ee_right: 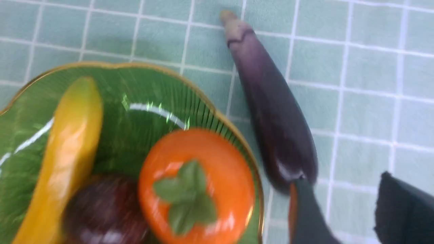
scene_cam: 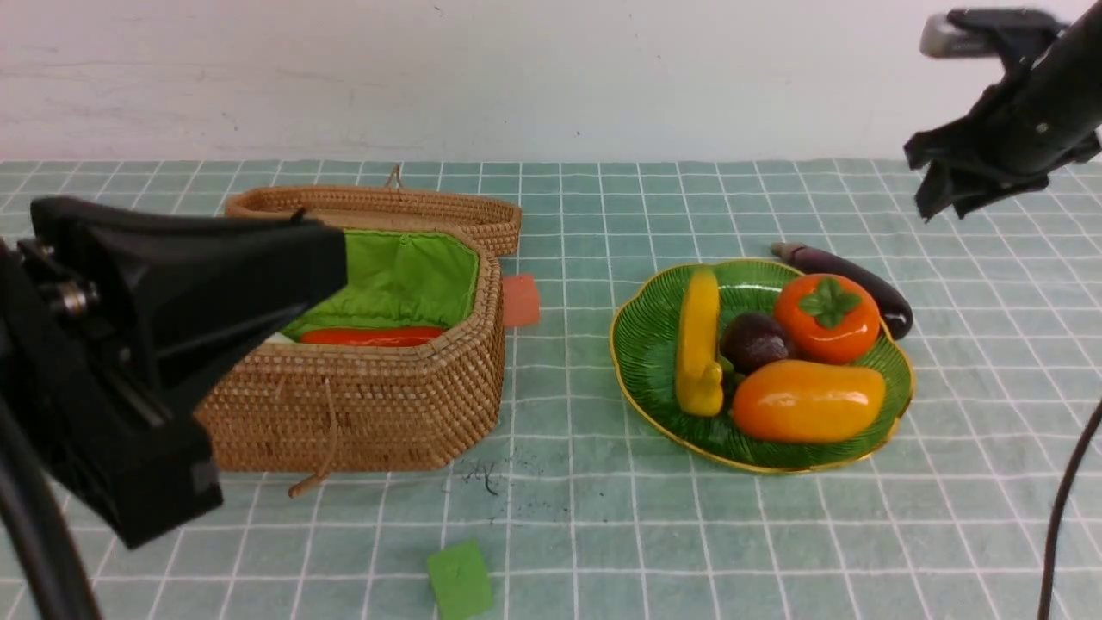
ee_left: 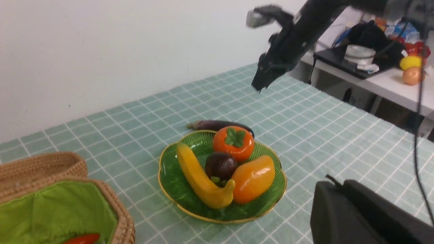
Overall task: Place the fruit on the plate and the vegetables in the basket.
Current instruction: Grab an eggplant with your right arm and place it in the basket on the left.
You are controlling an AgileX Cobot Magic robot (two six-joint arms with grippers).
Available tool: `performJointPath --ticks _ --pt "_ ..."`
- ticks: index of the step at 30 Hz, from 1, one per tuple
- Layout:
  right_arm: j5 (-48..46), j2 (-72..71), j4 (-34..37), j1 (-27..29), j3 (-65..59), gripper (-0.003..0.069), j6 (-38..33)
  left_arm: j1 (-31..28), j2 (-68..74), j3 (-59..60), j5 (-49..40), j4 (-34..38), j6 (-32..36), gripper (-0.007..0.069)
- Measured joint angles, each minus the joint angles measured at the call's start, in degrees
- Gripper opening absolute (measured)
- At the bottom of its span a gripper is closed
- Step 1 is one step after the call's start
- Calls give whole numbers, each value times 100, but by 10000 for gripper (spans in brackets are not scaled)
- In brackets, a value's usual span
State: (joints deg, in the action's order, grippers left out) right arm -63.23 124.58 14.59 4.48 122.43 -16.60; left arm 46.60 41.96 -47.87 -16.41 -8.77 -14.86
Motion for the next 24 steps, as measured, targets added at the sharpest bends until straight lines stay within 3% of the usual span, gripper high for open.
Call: performJointPath --ticks 1,6,24 --pt "-8 482 240 56 434 396 -167 0 54 0 203 0 -47 24" --pt "133 1367 460 16 1334 497 -373 0 314 0 446 0 -135 26" --pt "941 2358 419 -231 1673 518 -411 0 495 6 1029 -90 -151 26"
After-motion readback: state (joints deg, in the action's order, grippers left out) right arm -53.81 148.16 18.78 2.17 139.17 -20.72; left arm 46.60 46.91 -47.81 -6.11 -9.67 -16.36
